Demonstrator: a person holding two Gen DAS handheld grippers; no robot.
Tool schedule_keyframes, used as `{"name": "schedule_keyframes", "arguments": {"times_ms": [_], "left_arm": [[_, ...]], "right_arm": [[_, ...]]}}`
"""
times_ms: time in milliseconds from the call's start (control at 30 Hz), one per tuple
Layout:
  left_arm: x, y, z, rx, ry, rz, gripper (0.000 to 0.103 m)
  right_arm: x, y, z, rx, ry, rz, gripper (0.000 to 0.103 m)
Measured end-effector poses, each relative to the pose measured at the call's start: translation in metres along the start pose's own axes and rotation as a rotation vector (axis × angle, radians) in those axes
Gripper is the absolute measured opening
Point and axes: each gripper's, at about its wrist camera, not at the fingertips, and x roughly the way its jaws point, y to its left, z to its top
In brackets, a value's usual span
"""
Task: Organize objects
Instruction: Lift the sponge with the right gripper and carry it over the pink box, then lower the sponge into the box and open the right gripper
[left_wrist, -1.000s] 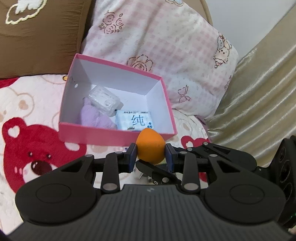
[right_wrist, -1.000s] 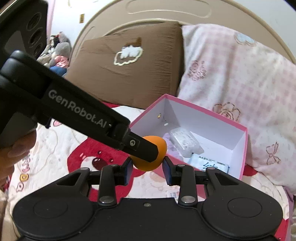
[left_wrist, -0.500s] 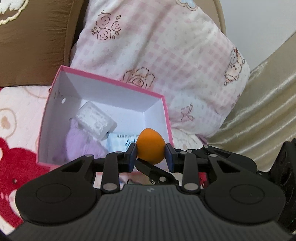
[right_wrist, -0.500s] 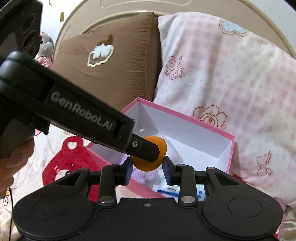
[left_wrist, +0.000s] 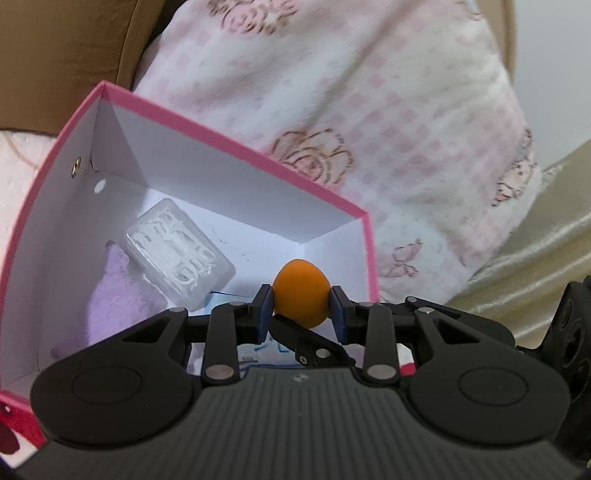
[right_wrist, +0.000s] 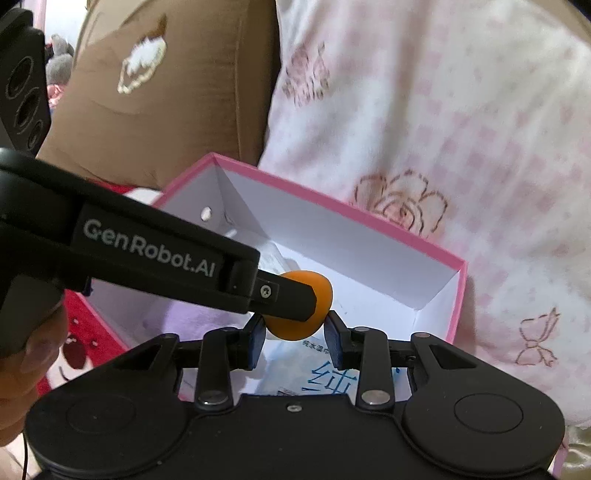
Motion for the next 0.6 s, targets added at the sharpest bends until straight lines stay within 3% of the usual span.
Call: {"name": "schedule_keyframes", "arguments": {"times_ms": [200, 400, 600], "left_arm": [[0.024, 0.009, 0.000, -0.010, 0.000, 0.030, 0.031], [0.041, 0.018, 0.000, -0.064, 0.004, 0.012, 0.029], [0.051, 0.018, 0.001, -0.059, 0.009, 0.033, 0.028]], "right_arm": [[0.030, -0.009, -0.001, -0.020, 0.038, 0.009, 0.039], [0.054, -0.032, 0.000, 0.088, 0.081, 0.024, 0.039], [0.063, -0.031, -0.005, 0.035, 0.081, -0.005, 0.039]]}}
